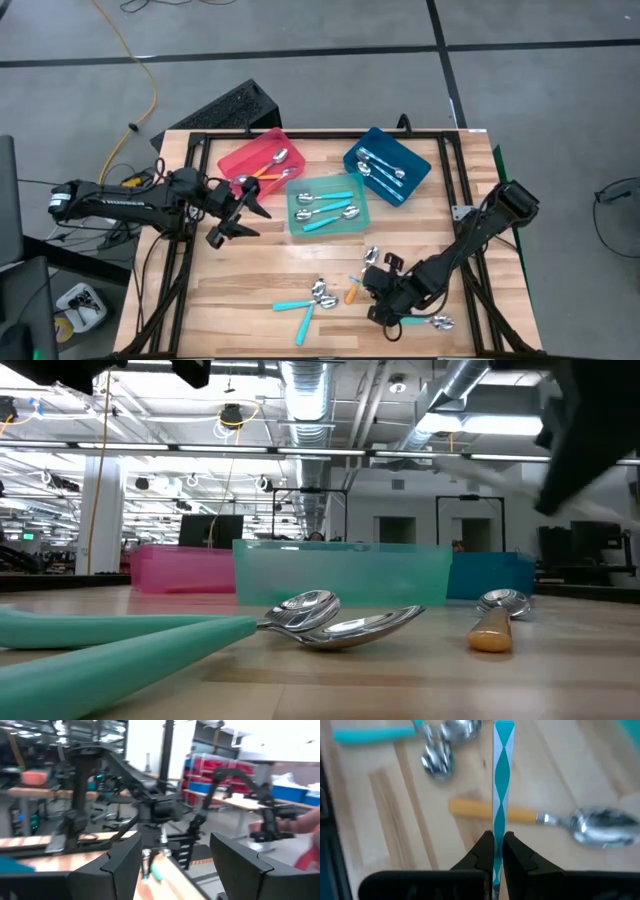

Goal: Sort silverware by color (type)
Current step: Put the patterned blue spoon into the blue bin

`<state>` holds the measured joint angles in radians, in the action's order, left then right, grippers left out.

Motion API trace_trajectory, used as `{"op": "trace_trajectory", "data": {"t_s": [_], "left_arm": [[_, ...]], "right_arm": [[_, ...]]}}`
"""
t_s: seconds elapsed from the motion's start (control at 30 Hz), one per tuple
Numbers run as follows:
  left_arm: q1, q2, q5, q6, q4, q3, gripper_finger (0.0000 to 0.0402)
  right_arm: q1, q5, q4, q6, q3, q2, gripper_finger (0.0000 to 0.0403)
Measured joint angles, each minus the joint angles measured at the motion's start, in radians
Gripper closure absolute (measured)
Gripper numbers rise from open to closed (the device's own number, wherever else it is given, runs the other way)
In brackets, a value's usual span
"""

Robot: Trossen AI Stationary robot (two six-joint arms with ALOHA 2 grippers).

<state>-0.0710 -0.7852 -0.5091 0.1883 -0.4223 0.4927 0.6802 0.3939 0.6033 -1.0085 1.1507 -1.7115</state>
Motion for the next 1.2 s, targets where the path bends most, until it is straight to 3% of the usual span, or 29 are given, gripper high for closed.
{"op": "trace_trajectory", "data": {"t_s": [0.2,0.5,0.7,0.8,0.93,1.2], "left_arm": [[0.022,0.002,-0.032,0.015,-0.036,0.000,0.0184],[0.038,0.000,-0.027,-0.003,-0.040,0.000,0.0184],[0.061,0.000,-0.013,-0.019,-0.039,0.000,0.0184],[0.077,0.000,-0.001,-0.024,-0.038,0.000,0.0184],[0.100,0.000,-0.001,-0.040,-0.038,0.000,0.0184],[0.124,-0.007,0.071,-0.061,-0.041,0.000,0.0184]], "right_arm": [[0.001,0.143,-0.070,0.109,0.000,0.068,0.0359],[-0.036,0.389,-0.301,0.497,0.000,0.119,0.0359],[-0.123,0.420,-0.528,0.801,0.000,0.118,0.0359],[-0.185,0.366,-0.679,0.970,0.000,0.118,0.0359],[-0.268,0.194,-0.867,1.155,0.000,0.117,0.0359],[-0.403,-0.070,-1.033,1.216,0.000,0.104,0.0359]]}}
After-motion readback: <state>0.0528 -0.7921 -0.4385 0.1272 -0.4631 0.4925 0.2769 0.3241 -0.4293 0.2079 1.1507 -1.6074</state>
